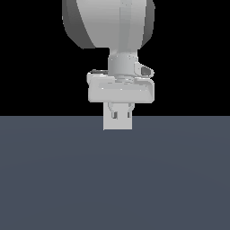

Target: Plug the charger into the wall socket.

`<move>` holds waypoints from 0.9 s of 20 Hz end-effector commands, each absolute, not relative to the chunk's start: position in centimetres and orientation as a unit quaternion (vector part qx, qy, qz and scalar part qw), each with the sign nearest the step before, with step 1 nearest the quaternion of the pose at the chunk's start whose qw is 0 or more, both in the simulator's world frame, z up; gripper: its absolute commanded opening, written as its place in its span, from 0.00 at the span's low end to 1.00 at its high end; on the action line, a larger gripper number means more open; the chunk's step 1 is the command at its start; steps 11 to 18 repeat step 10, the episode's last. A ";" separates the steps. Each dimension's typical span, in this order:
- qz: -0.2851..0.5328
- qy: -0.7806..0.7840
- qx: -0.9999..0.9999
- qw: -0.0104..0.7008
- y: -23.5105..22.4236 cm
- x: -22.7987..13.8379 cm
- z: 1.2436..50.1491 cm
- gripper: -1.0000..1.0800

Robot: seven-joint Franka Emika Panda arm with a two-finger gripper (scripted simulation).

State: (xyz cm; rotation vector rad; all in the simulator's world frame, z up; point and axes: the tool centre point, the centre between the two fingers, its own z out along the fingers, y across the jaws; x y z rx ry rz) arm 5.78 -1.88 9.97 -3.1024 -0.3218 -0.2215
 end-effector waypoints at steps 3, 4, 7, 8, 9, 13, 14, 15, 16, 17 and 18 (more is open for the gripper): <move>-0.071 -0.103 -0.992 0.007 -1.6 7.1 10.0 0.00; -0.071 -0.103 -0.992 0.007 -1.6 7.3 10.0 0.00; -0.071 -0.103 -0.992 0.007 -1.5 7.7 10.0 0.00; -0.071 -0.103 -0.992 0.007 -1.5 7.7 10.0 0.00; -0.071 -0.103 -0.992 0.007 -1.5 7.8 10.0 0.00; -0.071 -0.103 -0.992 0.007 -1.5 7.8 10.0 0.00; -0.071 -0.103 -0.992 0.007 -1.5 7.8 10.0 0.00; -0.071 -0.103 -0.992 0.007 -1.5 7.8 10.0 0.00; -0.071 -0.103 -0.992 0.007 -1.5 7.8 10.0 0.00; -0.071 -0.103 -0.992 0.007 -1.5 7.8 10.0 0.00; -0.071 -0.103 -0.992 0.007 -1.5 7.8 10.0 0.00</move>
